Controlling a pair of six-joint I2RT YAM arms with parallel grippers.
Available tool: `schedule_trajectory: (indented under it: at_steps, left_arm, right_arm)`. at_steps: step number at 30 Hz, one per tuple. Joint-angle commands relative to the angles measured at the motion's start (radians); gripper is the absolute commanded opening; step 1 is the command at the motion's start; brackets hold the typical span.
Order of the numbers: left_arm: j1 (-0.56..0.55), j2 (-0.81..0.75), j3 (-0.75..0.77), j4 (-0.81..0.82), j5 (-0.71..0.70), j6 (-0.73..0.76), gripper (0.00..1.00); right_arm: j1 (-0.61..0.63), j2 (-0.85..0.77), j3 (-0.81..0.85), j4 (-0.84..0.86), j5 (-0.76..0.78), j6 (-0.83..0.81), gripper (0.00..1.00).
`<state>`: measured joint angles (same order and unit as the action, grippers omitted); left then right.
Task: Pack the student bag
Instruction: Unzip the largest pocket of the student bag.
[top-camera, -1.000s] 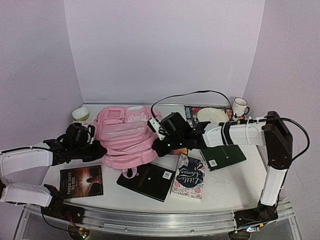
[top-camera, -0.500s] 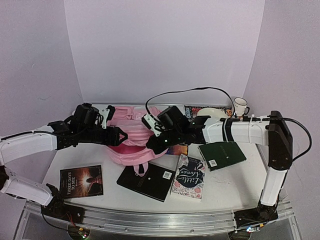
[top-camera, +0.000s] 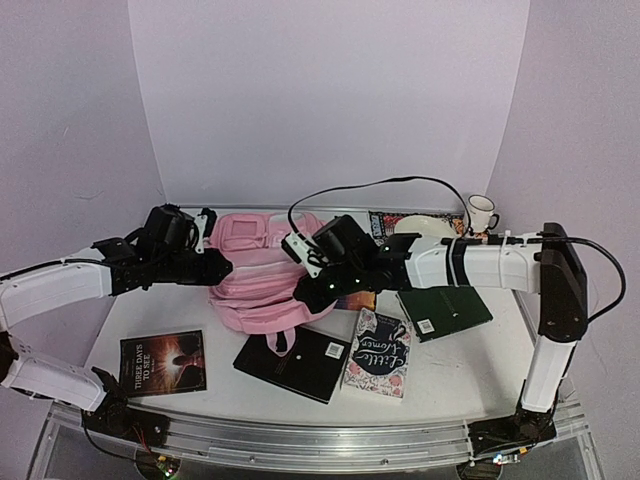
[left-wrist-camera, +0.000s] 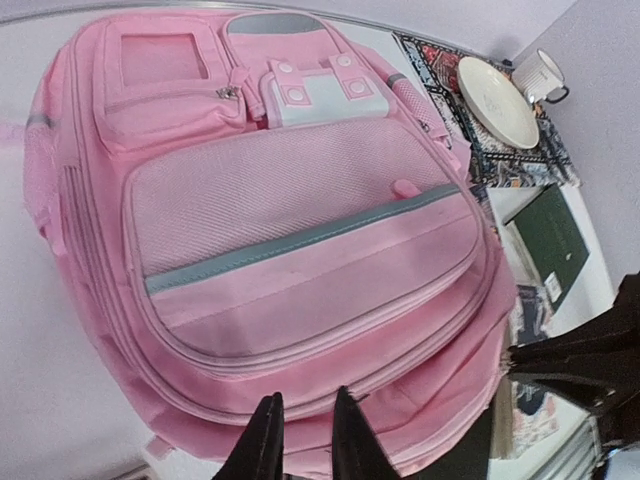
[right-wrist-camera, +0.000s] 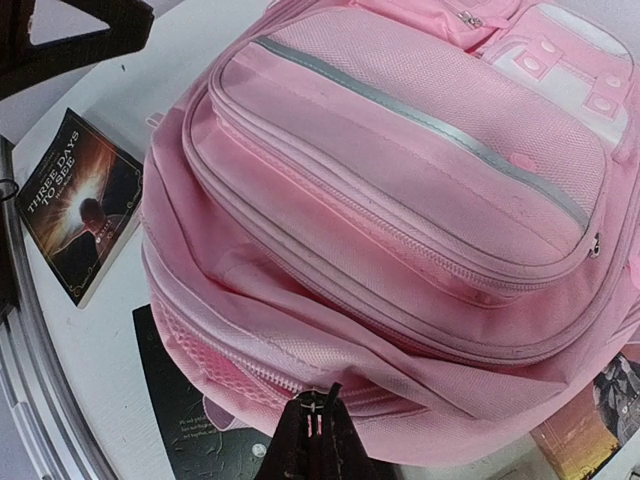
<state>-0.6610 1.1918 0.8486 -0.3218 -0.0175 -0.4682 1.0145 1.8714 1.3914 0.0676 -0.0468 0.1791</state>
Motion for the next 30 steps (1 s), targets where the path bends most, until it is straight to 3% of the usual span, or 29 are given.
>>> schedule_trajectory:
  at_steps: [1,3,7,17,19,24,30]
  left_arm:
    - [-0.030,-0.030,-0.004,0.091,0.185,0.065,0.37]
    - [-0.048,-0.003,0.015,0.104,0.224,0.105,0.47]
    - [-0.109,0.085,0.053,0.121,0.258,0.188,0.56]
    - [-0.198,0.265,0.099,0.174,0.190,0.311,0.58]
    - [-0.198,0.288,0.104,0.175,0.145,0.315,0.50]
    - [-0.198,0.277,0.082,0.173,0.071,0.312,0.04]
    - [-0.198,0.136,-0.026,0.172,-0.045,0.271,0.00]
  right_arm:
    - [0.006,-0.065,0.018,0.009,-0.021,-0.014,0.00]
    - [0.007,-0.057,0.025,0.009,-0.033,-0.011,0.00]
    - [0.013,-0.051,0.041,0.009,-0.051,-0.007,0.00]
    - [0.022,-0.046,0.059,0.009,-0.067,-0.003,0.00]
    - [0.023,-0.047,0.058,0.009,-0.067,-0.005,0.00]
    - [0.023,-0.069,0.031,0.007,-0.002,-0.030,0.00]
    - [-0.067,-0.117,-0.036,-0.009,0.094,-0.054,0.00]
